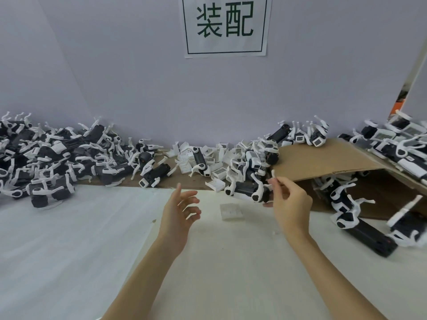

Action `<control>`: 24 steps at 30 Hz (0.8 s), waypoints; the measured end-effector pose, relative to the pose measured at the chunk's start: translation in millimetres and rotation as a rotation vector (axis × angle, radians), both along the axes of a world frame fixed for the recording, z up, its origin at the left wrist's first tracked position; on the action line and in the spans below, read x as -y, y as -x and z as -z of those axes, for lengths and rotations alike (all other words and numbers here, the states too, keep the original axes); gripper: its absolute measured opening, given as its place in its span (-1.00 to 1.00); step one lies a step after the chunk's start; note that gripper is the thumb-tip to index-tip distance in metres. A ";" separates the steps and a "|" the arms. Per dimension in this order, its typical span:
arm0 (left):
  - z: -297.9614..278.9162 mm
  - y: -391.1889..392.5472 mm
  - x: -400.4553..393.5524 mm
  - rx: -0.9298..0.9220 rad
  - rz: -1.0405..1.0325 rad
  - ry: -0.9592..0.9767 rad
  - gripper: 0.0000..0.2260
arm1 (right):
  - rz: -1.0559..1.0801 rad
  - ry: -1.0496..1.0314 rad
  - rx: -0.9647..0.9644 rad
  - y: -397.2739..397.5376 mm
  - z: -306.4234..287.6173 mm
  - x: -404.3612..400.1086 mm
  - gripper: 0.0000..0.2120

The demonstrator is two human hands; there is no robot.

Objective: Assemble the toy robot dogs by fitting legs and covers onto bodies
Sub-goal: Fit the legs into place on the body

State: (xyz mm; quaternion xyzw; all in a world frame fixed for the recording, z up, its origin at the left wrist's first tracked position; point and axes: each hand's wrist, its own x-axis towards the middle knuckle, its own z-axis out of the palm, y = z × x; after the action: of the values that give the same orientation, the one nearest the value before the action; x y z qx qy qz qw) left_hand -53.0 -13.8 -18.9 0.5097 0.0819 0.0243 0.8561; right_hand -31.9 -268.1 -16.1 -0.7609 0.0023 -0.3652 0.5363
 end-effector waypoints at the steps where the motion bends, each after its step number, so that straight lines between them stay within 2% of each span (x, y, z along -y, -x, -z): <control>1: -0.4 1.4 4.9 0.046 0.013 -0.104 -0.60 | -0.036 -0.095 -0.026 5.3 3.6 -1.1 -0.86; 4: 1.4 9.0 20.9 0.189 0.099 -0.335 -0.58 | -0.174 -0.312 -0.112 18.3 15.8 -9.1 -0.85; 6: 2.2 14.1 28.2 0.215 0.166 -0.425 -0.49 | -0.261 -0.353 -0.189 24.4 20.4 -16.5 -0.85; 9: 3.0 15.9 30.9 0.197 0.225 -0.432 -0.49 | -0.336 -0.346 -0.257 30.8 19.6 -24.0 -0.83; 13: 1.2 15.7 27.8 0.179 0.145 -0.405 -0.53 | -0.556 -0.521 -0.447 38.6 4.1 -28.3 -0.56; 16: 0.5 15.9 27.6 0.197 0.078 -0.509 -0.55 | -0.701 -0.401 -0.553 43.0 0.8 -31.6 -0.38; 20: 0.5 16.3 29.1 0.205 0.008 -0.561 -0.54 | -0.635 -0.300 -0.484 46.0 -1.0 -33.7 -0.41; 24: -4.7 15.7 29.8 0.110 0.189 -0.366 -0.39 | -0.611 -0.331 -0.364 45.4 -1.1 -27.7 -0.52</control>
State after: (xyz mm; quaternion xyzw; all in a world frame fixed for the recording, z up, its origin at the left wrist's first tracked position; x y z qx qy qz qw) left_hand -68.7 -43.5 -14.2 0.6598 -0.0190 -0.0140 0.7511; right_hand -77.4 -240.4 -15.0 -0.6822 -0.0705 -0.0422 0.7265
